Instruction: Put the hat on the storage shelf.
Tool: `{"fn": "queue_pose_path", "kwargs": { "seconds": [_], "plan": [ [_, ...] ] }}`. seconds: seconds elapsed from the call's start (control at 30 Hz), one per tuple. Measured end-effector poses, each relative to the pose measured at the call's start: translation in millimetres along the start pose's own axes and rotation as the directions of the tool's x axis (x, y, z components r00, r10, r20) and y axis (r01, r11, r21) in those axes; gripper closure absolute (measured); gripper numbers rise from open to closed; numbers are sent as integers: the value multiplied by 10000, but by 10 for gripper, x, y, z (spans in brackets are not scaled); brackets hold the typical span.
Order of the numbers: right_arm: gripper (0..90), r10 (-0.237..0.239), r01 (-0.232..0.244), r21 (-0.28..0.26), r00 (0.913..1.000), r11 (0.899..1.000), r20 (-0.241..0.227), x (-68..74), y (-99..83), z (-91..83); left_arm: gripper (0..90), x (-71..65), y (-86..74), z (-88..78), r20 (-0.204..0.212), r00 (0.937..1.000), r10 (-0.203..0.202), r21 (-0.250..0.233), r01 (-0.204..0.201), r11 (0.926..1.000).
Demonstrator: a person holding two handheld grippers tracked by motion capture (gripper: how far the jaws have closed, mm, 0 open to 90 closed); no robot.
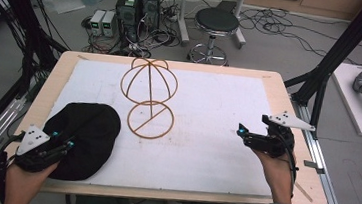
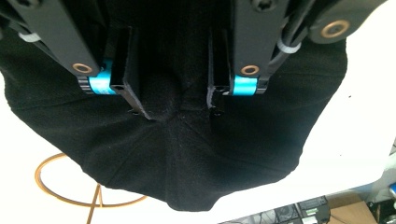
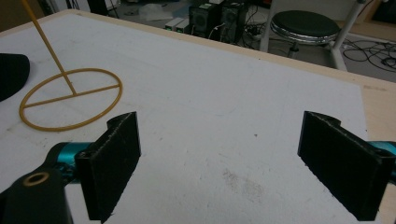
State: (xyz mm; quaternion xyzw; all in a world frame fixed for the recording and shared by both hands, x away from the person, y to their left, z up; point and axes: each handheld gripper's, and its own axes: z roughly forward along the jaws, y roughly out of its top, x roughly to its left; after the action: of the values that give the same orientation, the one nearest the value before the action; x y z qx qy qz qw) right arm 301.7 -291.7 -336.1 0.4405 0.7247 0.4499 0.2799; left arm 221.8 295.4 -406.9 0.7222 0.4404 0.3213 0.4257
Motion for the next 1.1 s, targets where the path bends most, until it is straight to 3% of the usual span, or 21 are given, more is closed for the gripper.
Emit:
{"fn": "queue_pose_path", "kwargs": {
  "seconds": [0.27, 0.43, 0.6, 1.0, 1.1],
  "plan": [
    [130, 23, -23, -40, 10000, 10000, 10, -7, 4, -11, 685, -15, 74, -102, 52, 9999, 105, -612, -102, 9981],
    [130, 51, -51, -20, 10000, 10000, 8, -7, 3, -11, 685, 15, 136, -193, 66, 10000, 3, -1278, 6, 9918],
    [130, 62, -62, -44, 10000, 10000, 25, -9, 6, -15, 686, 16, 174, -236, 33, 9999, 100, -1540, -94, 9880],
    [130, 37, -36, -132, 10000, 9999, 29, -28, 18, -41, 689, 15, 384, -447, -343, 9985, 419, -2349, -488, 9708],
    [130, 104, -103, -181, 9999, 9998, 53, -33, 23, -51, 689, 26, 457, -522, -458, 9981, 411, -2656, -518, 9627]
  ]
}}
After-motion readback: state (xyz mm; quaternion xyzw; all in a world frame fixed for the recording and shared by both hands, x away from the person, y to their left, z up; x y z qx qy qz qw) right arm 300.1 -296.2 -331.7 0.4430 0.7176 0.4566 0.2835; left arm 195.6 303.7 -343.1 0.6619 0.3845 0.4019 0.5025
